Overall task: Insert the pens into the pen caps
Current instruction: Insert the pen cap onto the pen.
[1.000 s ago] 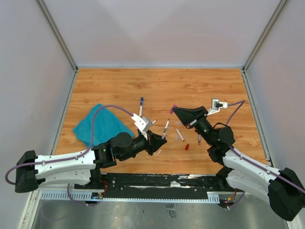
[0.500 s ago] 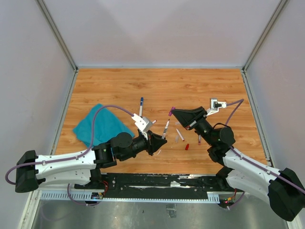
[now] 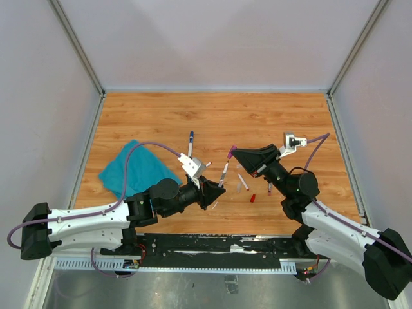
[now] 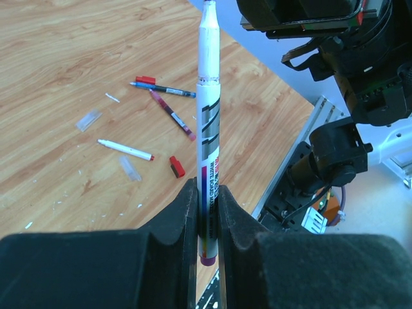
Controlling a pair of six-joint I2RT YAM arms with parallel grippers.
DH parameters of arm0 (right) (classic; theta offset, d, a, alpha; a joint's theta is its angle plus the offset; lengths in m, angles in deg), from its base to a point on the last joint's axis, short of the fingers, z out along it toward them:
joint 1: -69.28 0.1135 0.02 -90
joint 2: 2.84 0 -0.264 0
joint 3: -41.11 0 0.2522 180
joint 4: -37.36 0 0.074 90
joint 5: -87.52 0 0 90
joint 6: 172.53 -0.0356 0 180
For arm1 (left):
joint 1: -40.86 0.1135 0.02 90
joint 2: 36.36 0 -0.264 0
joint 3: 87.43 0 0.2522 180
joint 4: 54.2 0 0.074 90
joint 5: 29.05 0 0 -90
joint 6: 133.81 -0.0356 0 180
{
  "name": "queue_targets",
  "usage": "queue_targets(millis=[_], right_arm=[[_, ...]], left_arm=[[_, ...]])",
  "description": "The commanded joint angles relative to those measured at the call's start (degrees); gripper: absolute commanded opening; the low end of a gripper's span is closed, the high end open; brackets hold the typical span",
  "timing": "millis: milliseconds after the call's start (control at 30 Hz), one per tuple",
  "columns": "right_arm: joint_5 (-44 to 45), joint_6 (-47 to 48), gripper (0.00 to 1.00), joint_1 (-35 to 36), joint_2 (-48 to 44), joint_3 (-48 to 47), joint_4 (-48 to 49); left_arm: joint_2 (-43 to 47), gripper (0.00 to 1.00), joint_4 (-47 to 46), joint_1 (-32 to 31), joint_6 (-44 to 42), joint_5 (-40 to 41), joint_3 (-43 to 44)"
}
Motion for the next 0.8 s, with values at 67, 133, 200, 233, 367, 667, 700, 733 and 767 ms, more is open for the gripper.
queue_targets(millis=[67, 133, 200, 233, 367, 667, 700, 733, 767], right_arm=[[-1.8, 1.4, 0.01, -0.9, -1.8, -0.8, 1.7], [-1.8, 1.7, 0.01, -0.8, -2.1, -0.7, 1.3], [-1.8, 1.9, 0.01, -0.8, -2.2, -0.5, 0.9], [-1.9, 2.0, 0.01, -0.8, -2.2, -0.5, 0.6], [-1.9, 2.6, 0.01, -0.8, -2.1, -0.6, -0.3], [-3.0, 3.2, 0.01, -0.8, -2.0, -0.7, -1.0], [-3.2, 3.3, 0.01, -0.8, -2.0, -0.7, -1.0], [-3.5, 3.3, 0.01, -0.8, -2.1, -0.6, -1.1], [-3.7, 3.3, 0.01, -0.8, -2.2, -0.5, -1.1]], left_arm=[[0.3, 0.00, -1.8, -0.4, -0.8, 1.2, 1.1], [0.3, 0.00, -1.7, -0.4, -0.8, 1.2, 1.0], [0.3, 0.01, -1.7, -0.4, -0.8, 1.2, 1.1], [0.3, 0.00, -1.8, -0.5, -0.8, 1.2, 1.1], [0.1, 0.00, -1.8, -0.5, -0.8, 1.1, 1.2], [-0.2, 0.00, -1.8, -0.4, -1.0, 1.2, 1.3], [-0.2, 0.00, -1.7, -0.4, -1.0, 1.2, 1.2], [-0.2, 0.01, -1.7, -0.5, -0.9, 1.3, 1.2], [-0.1, 0.01, -1.6, -0.4, -0.9, 1.3, 1.2]])
